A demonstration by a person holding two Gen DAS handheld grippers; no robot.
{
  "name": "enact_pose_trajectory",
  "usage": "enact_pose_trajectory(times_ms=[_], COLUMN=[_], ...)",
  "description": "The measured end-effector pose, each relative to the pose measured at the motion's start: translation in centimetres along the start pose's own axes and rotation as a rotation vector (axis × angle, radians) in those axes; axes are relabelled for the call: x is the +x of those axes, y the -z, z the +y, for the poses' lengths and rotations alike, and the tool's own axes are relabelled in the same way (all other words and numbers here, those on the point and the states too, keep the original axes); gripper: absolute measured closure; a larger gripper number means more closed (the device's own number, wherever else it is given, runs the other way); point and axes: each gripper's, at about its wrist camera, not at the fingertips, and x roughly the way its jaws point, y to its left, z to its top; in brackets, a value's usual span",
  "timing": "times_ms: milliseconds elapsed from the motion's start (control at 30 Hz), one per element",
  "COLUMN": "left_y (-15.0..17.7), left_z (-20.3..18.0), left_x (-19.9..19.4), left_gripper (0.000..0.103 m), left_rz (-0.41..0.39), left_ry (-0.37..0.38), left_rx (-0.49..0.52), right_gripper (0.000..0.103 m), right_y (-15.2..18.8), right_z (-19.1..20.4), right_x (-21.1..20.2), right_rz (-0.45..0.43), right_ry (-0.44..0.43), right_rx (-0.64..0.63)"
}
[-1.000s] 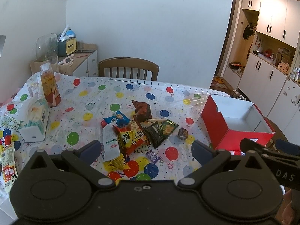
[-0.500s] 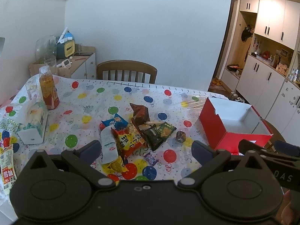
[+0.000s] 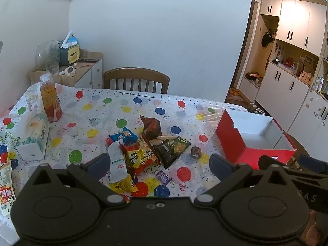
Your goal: Organize snacks
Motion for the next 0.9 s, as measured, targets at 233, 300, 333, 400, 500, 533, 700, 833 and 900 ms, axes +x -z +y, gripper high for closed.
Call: enact_pose_trajectory(times_ms=[233, 300, 333, 400, 500, 533, 700, 833, 900], left_y=[0.3, 0.3, 0.3, 0.3, 0.2, 0.2, -0.1, 0.1, 0.3], left_z=[0.3, 0.5, 0.5, 0.9, 1.6, 1.9, 3.3, 4.1, 4.3], left_x=[0.3, 0.6, 0.9, 1.4, 2.3, 2.7, 4.8, 6.5, 7.3], left_gripper=[0.000, 0.000, 0.000, 0.000, 0.000, 0.000, 0.001, 0.001, 0.002], left_rz=[0.000, 0.006, 0.011, 0.020, 0.030, 0.036, 0.062, 0.090, 0.104], left_ry=[0.007, 0.007, 0.005, -0.003, -0.029, -0.042, -0.110, -0.138, -0.156], left_rx=[-0.003, -0.008, -0.011, -0.021, -0.048, -0.057, -0.095, -0.115, -0.119], right_gripper=[0.000, 0.000, 0.000, 0.000, 0.000, 0.000, 0.000, 0.000, 0.003], right_y=[-0.2, -0.3, -0.3, -0.4, -0.5, -0.5, -0.7, -0.5, -0.4], right_z=[0.1, 0.1, 0.1, 0.0, -0.3, -0.4, -0.9, -0.8, -0.6], right_x=[0.6, 1.2, 1.7, 2.8, 4.9, 5.6, 9.6, 12.4, 13.8], right_rz=[0.012, 0.024, 0.035, 0.061, 0.106, 0.119, 0.184, 0.212, 0.219], right_ry=[-0.013, -0.019, -0.025, -0.032, -0.056, -0.066, -0.116, -0.149, -0.170], right_rx=[-0.008, -0.014, -0.016, -0.011, 0.010, 0.017, 0.028, 0.001, -0.028])
